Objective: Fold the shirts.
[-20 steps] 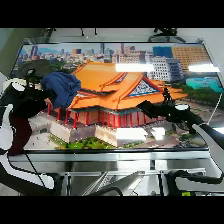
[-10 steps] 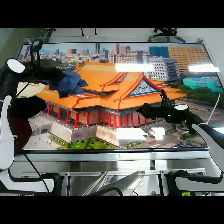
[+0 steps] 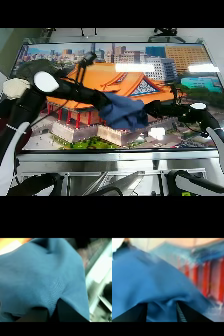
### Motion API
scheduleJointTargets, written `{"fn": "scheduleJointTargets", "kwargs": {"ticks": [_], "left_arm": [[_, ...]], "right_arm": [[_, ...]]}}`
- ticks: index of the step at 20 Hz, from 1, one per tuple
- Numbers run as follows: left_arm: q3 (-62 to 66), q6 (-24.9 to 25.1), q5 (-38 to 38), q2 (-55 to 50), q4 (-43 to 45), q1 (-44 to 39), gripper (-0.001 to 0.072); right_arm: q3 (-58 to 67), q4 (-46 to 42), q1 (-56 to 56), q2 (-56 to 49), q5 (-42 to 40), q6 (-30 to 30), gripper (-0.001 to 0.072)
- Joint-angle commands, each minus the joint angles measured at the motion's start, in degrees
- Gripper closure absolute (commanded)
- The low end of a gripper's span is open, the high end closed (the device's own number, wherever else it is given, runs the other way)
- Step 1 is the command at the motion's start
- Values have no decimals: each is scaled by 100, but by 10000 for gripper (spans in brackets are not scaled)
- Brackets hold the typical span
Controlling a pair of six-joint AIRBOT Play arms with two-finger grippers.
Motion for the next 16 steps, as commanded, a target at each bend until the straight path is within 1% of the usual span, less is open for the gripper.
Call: {"fn": "scheduleJointTargets", "kwargs": {"ticks": [1, 2, 4, 6, 8, 9, 11, 12, 15, 16], "left_arm": [[-833, -125, 719, 103, -55, -378, 12], [-866, -131, 713, 105, -46, -247, 14], [-756, -149, 149, 107, -50, 177, 16], [-713, -352, -573, 109, -50, 691, 16], [-1134, -459, -1084, 223, -52, 1130, 16], [-1519, -457, -1128, 354, -68, 1231, 17], [-2522, -472, -960, 704, -173, 1246, 17], [-3097, -472, -682, 909, -337, 1147, 17], [-4465, -514, 509, 1429, -859, 437, 18], [-4806, -719, 955, 1552, -903, 79, 18]], "right_arm": [[4, -413, -142, 219, 586, 278, 158], [4, -656, -216, 221, 654, 422, 109], [4, -1226, -463, 245, 765, 732, 111], [4, -1773, -798, 289, 907, 968, 112], [0, -2332, -1130, 348, 994, 1185, 112], [-2, -2682, -1259, 380, 984, 1294, 112], [-74, -3112, -1432, 372, 953, 1508, 112], [-173, -3104, -1467, 356, 881, 1506, 112], [-474, -3086, -1445, 131, 507, 1499, 113], [-546, -3084, -1445, 13, 481, 1497, 112]]}}
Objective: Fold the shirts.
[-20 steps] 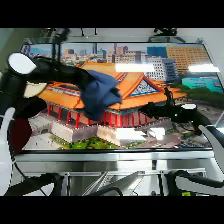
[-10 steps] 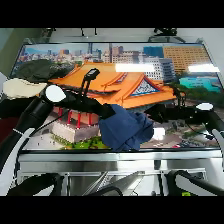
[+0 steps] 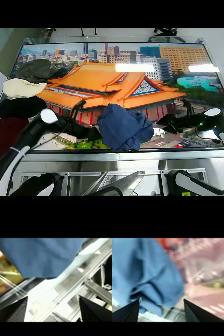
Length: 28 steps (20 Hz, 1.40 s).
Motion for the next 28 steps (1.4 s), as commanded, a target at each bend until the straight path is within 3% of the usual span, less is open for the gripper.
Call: {"fn": "scheduleJointTargets", "kwargs": {"ticks": [1, 6, 9, 10, 11, 12, 17, 21, 25, 28], "left_arm": [[-1392, -420, 1434, 476, -378, -955, 19], [-1679, -538, 3480, 173, -1106, -2680, 19], [-1016, -507, 3915, -553, -1110, -3348, 18], [-776, -487, 3965, -782, -990, -3425, 20], [-529, -490, 3952, -1008, -857, -3421, 139], [-332, -485, 3836, -1189, -673, -3353, 247], [52, -492, 2645, -1622, -166, -2590, 247], [-7, -492, 1766, -946, -74, -2070, 247], [-732, -503, 2302, -186, 13, -1847, 247], [-1010, -459, 2754, -463, -313, -1963, 247]], "right_arm": [[-278, -205, -55, -328, -227, 92, 113], [-509, 688, 190, -850, -568, -514, 115], [-507, 761, 647, -1147, -820, -555, 118], [-507, 841, 804, -1215, -850, -647, 156], [-507, 946, 920, -1226, -850, -741, 247], [-505, 1075, 975, -1207, -848, -846, 279], [-483, 1233, 957, -1078, -828, -981, 280], [-483, 1233, 957, -1078, -833, -1010, 280], [-483, 1233, 966, -1080, -872, -1025, 280], [-483, 1235, 968, -1080, -894, -1027, 280]]}}
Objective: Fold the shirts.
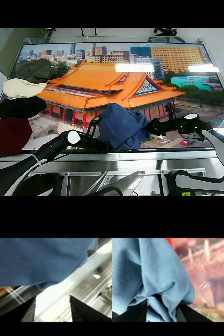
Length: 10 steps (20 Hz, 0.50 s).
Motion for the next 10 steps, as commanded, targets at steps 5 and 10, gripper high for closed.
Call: {"fn": "scheduleJointTargets", "kwargs": {"ticks": [5, 10], "left_arm": [[601, 459, 739, -1095, -289, -702, 248], [997, 481, 345, -1587, -173, -485, 692]], "right_arm": [[7, 11, 11, 4, 7, -2, 280], [7, 35, 9, 7, 48, -11, 347]]}}
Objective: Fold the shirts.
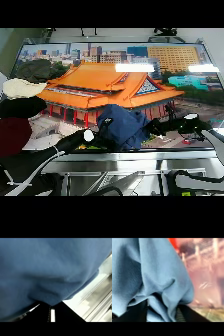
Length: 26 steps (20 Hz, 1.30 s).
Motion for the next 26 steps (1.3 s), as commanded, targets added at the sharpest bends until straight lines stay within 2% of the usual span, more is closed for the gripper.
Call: {"fn": "scheduleJointTargets", "kwargs": {"ticks": [1, 3, 4, 5, 9, 11, 13, 16, 18, 19, 21, 23, 26], "left_arm": [[188, 68, -212, -173, 39, 227, 692], [190, 153, -367, 74, 39, 538, 693], [190, 166, -422, 302, 37, 719, 693], [192, 210, -483, 562, 33, 914, 693], [321, 271, -1117, 2061, 33, 1985, 693], [863, 262, -1923, 2863, 15, 2500, 693], [1628, 114, -2367, 3569, 17, 2752, 693], [3027, -57, -2730, 4312, 39, 3187, 693], [3786, -157, -3117, 4575, 315, 3665, 693], [4050, -354, -3370, 4645, 789, 3985, 693], [4138, -640, -3842, 4671, 1425, 4684, 693], [3738, -374, -4111, 4446, 1032, 5274, 693], [2931, 321, -4081, 3707, 48, 5351, 693]], "right_arm": [[7, 160, 0, 7, 142, -107, 489], [9, 675, -4, 11, 372, -420, 634], [28, 929, -13, 37, 516, -546, 636], [122, 1123, -39, 83, 732, -645, 694], [1064, 1764, -380, 551, 1821, -660, 694], [1600, 2914, -553, 1008, 2323, -769, 695], [2164, 4041, -654, 1517, 2667, -859, 694], [3086, 4885, -675, 2293, 2673, -1027, 693], [3628, 4747, -675, 2776, 2181, -1178, 693], [3842, 4321, -675, 2970, 1757, -1174, 693], [4019, 2715, -673, 3298, 643, -955, 694], [3965, 1600, -669, 3257, 291, -369, 694], [3539, 1504, -380, 2557, 660, -332, 694]]}}
